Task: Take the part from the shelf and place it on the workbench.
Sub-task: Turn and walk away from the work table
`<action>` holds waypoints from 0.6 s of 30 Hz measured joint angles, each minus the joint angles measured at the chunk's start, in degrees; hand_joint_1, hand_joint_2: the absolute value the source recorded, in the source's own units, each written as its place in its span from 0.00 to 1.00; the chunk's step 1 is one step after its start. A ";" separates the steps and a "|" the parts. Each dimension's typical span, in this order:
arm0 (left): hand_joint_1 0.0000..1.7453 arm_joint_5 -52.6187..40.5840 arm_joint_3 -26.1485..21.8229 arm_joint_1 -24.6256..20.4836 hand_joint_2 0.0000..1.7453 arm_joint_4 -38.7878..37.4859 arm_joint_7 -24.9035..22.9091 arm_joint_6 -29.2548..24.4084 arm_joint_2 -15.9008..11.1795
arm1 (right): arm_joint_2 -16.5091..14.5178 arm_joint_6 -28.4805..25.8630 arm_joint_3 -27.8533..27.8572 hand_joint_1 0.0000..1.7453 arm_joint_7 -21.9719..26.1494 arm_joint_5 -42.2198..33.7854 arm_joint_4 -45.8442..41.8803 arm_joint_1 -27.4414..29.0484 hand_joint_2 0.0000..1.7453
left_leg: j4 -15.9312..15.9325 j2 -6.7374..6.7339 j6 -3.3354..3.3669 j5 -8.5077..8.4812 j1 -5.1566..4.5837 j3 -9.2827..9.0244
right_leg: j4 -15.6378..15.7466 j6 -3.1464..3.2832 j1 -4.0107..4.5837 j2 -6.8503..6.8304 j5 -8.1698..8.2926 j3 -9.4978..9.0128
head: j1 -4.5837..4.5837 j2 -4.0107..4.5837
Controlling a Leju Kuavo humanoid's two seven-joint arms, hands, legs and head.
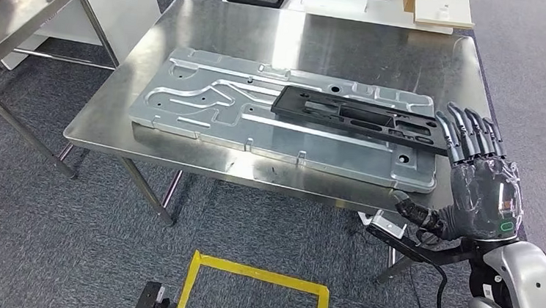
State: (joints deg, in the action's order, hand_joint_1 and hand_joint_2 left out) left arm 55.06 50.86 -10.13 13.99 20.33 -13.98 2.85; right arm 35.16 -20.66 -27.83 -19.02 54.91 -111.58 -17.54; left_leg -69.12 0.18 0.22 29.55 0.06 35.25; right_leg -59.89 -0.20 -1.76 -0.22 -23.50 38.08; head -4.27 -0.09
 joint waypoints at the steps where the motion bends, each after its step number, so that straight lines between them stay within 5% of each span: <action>1: 0.00 0.09 0.00 -0.03 0.00 0.00 0.00 -0.07 -0.07 | -0.01 -0.48 0.11 0.00 -0.26 -0.10 -0.54 0.36 0.00 | 4.52 0.06 0.48 0.38 -0.16 -3.47 | 0.05 -0.22 0.06 0.02 0.58 0.44 | 0.02 0.00; 3: 0.00 0.13 0.00 -0.04 0.00 0.00 0.01 -0.11 -0.20 | -0.06 -1.24 0.45 0.00 -0.59 -0.43 -1.43 1.03 0.00 | 10.65 0.15 1.25 1.74 -0.61 -7.51 | 0.58 -0.88 0.00 -0.05 1.80 0.57 | -0.03 0.00; 6: 0.00 0.17 0.00 0.18 0.00 0.00 0.00 -0.11 -0.21 | -0.09 -1.63 0.83 0.00 -0.75 -0.74 -2.23 1.84 0.00 | 12.76 -0.07 2.30 0.05 -0.63 -7.14 | 1.62 -1.96 -0.05 -0.02 2.89 0.78 | -0.15 0.00; 7: 0.00 0.18 0.00 0.25 0.00 0.00 -0.01 -0.11 -0.21 | -0.08 -1.69 0.92 0.00 -0.79 -0.82 -2.41 2.09 0.00 | 13.24 -0.26 2.84 -0.91 -0.48 -6.67 | 1.02 -2.11 0.00 0.05 1.64 1.22 | -0.03 0.00; 10: 0.00 0.43 0.00 0.34 0.00 0.00 -0.01 -0.18 -0.22 | -0.11 -2.57 1.18 0.00 -0.77 -1.17 -2.73 2.84 0.00 | 13.68 -0.66 3.84 -3.42 -0.56 -4.32 | -7.35 -2.15 0.13 0.14 -6.93 3.11 | 0.33 0.00; 11: 0.00 0.53 0.00 0.37 0.00 0.00 0.00 -0.20 -0.21 | -0.16 -3.25 1.31 0.00 -0.69 -1.40 -2.86 3.23 0.00 | 13.55 -0.70 3.86 -4.15 -0.65 -3.32 | -10.82 -2.23 0.16 0.14 -8.51 3.38 | 0.37 0.00; 12: 0.00 0.58 0.00 0.40 0.00 0.00 0.00 -0.19 -0.19 | -0.26 -4.03 1.48 0.00 -0.58 -1.66 -3.00 3.69 0.00 | 13.32 -0.71 3.83 -4.83 -0.71 -2.27 | -13.11 -2.30 0.17 0.15 -8.40 3.07 | 0.38 0.00; 13: 0.00 0.58 0.00 0.42 0.00 0.00 -0.02 -0.19 -0.16 | -0.39 -4.89 1.68 0.00 -0.43 -1.93 -3.20 4.19 0.00 | 12.97 -0.72 3.74 -5.45 -0.73 -1.15 | -13.81 -2.36 0.16 0.14 -7.12 2.06 | 0.37 0.00; 15: 0.00 0.32 0.00 0.40 0.00 0.00 -0.19 -0.19 -0.12 | -0.65 -6.70 2.27 0.00 -0.20 -2.28 -3.83 5.23 0.00 | 11.80 -0.73 3.41 -6.41 -0.66 1.11 | -9.61 -2.33 0.12 0.09 -4.53 -2.59 | 0.39 0.00; 18: 0.00 -0.47 0.00 0.29 0.00 0.00 -0.68 -0.33 0.04 | -0.77 -9.01 4.04 0.00 -0.10 -2.40 -5.48 7.65 0.00 | 9.96 -0.59 2.62 -7.37 -0.86 3.26 | 0.37 -1.87 0.48 -0.01 -6.88 -9.47 | 0.36 0.00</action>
State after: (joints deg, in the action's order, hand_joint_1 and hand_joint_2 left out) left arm 54.59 50.86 -9.84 13.99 19.66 -14.31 2.89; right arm 34.39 -29.67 -23.79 -19.11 52.50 -117.06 -9.89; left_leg -59.16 -0.41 2.84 22.18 -0.80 38.52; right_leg -59.52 -2.06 -1.28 -0.23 -30.39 28.61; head -3.92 -0.09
